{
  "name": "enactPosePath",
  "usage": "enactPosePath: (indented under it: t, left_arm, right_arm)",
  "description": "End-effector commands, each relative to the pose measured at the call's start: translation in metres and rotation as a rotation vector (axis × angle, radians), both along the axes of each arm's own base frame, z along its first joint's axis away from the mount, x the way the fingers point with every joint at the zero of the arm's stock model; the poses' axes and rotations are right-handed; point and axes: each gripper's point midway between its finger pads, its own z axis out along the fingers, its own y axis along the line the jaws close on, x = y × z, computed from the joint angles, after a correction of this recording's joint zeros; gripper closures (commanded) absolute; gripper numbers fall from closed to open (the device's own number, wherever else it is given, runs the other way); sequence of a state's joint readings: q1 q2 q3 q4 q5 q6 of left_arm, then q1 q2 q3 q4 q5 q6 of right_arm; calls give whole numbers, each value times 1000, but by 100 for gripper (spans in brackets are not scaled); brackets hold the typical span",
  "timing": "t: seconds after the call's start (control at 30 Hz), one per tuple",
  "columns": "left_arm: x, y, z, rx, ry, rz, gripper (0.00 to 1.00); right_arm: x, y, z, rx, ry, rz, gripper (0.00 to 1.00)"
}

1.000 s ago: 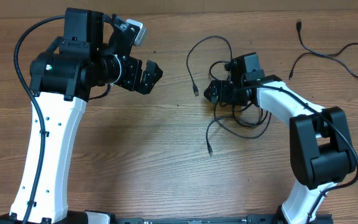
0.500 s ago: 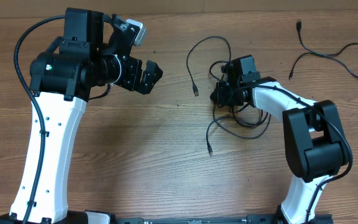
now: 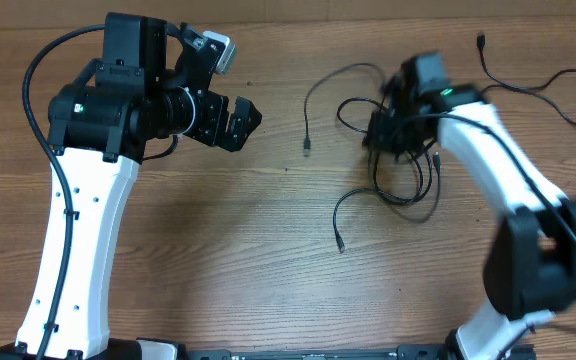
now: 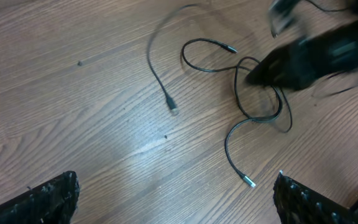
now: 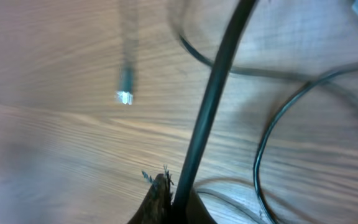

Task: Untangle cables

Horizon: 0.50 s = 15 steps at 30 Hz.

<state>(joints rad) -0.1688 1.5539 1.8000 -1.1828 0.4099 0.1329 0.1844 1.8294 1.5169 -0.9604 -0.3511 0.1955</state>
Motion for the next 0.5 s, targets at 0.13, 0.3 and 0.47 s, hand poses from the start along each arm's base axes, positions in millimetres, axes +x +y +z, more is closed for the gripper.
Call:
enactPosePath:
  t: [0.13,0.3,0.47]
  left_arm:
    - [-2,0,11,-4,-32,1,0]
    - [-2,0,11,-4,-32,1,0]
    - [-2,0,11,-4,-32,1,0]
  right_arm:
    - [1,-28,220,-88,-559,-41,96]
    - [-17,-82,302,-266,-797,-256,96]
    - [-46,-126,342,-403,-906,-443,96]
